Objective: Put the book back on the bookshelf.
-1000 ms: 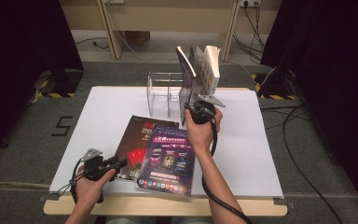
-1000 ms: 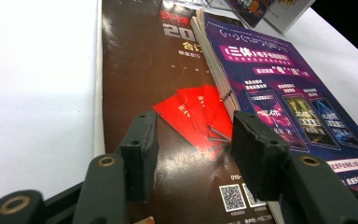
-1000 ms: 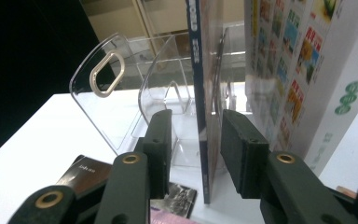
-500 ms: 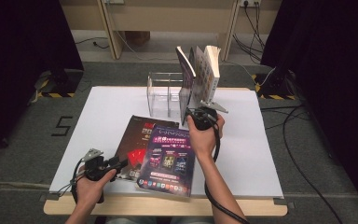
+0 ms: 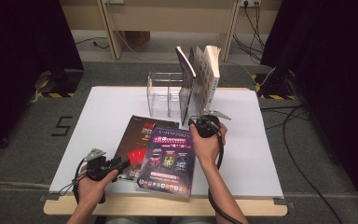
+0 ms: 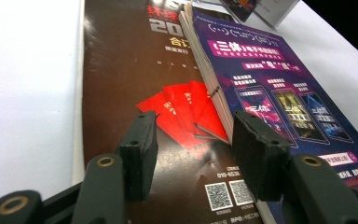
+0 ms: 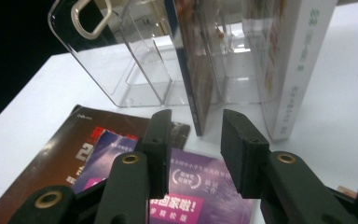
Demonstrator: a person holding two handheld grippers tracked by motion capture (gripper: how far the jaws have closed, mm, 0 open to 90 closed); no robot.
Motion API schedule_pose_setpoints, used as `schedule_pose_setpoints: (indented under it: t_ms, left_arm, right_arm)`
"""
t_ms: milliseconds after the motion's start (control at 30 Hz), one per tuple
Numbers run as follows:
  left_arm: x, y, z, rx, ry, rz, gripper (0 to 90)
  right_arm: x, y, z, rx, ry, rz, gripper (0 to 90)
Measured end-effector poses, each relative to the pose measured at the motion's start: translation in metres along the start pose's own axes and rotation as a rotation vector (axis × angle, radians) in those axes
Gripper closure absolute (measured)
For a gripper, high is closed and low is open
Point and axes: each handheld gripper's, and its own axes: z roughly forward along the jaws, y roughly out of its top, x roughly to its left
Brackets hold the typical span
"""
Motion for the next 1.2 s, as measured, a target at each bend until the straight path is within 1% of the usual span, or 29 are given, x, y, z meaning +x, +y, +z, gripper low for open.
schedule_pose_setpoints:
  t_ms: [33,133,233,300,367,467,633,700,767,800,867,967,1000,1200]
  left_arm:
    - [-0.001,0.000,0.001,0.002,-0.005,-0.002,49.6]
    - [-0.005,0.001,0.004,0.012,-0.017,0.011,49.4]
    - [-0.008,0.001,0.008,0.030,-0.024,0.016,49.1]
    - [-0.009,0.001,0.011,0.041,-0.032,0.019,49.0]
    - [-0.011,0.001,0.014,0.050,-0.037,0.022,48.9]
    - [-0.013,0.000,0.019,0.069,-0.041,0.025,48.9]
    - [-0.014,0.000,0.026,0.097,-0.053,0.019,48.7]
    - [-0.014,0.001,0.028,0.105,-0.053,0.016,48.6]
    - [-0.014,0.002,0.031,0.110,-0.056,0.011,48.6]
    - [-0.015,0.002,0.033,0.112,-0.056,0.011,48.5]
    - [-0.016,0.003,0.035,0.118,-0.058,0.010,48.5]
    - [-0.017,0.004,0.039,0.129,-0.067,0.003,48.4]
    - [-0.017,0.005,0.040,0.131,-0.069,0.004,48.3]
    - [-0.019,0.007,0.046,0.142,-0.077,0.003,48.0]
  right_arm:
    - [-0.001,-0.001,0.000,0.009,0.002,0.005,64.1]
    - [-0.005,-0.006,0.002,0.040,0.001,0.012,64.1]
    - [-0.009,-0.010,0.004,0.064,0.001,0.022,64.1]
    - [-0.012,-0.014,0.006,0.081,0.004,0.037,64.1]
    - [-0.015,-0.017,0.008,0.101,-0.003,0.035,64.1]
    - [-0.020,-0.022,0.012,0.132,-0.001,0.047,64.1]
    - [-0.025,-0.029,0.017,0.179,-0.005,0.060,63.8]
    - [-0.027,-0.032,0.020,0.199,-0.004,0.072,63.5]
    - [-0.029,-0.035,0.022,0.221,-0.005,0.073,63.2]
    - [-0.029,-0.036,0.023,0.232,-0.004,0.088,63.0]
    - [-0.031,-0.038,0.025,0.241,-0.009,0.084,63.0]
    - [-0.032,-0.040,0.027,0.254,-0.006,0.096,62.7]
    - [-0.032,-0.040,0.027,0.267,-0.008,0.108,62.7]
    - [-0.032,-0.043,0.030,0.280,-0.009,0.099,62.2]
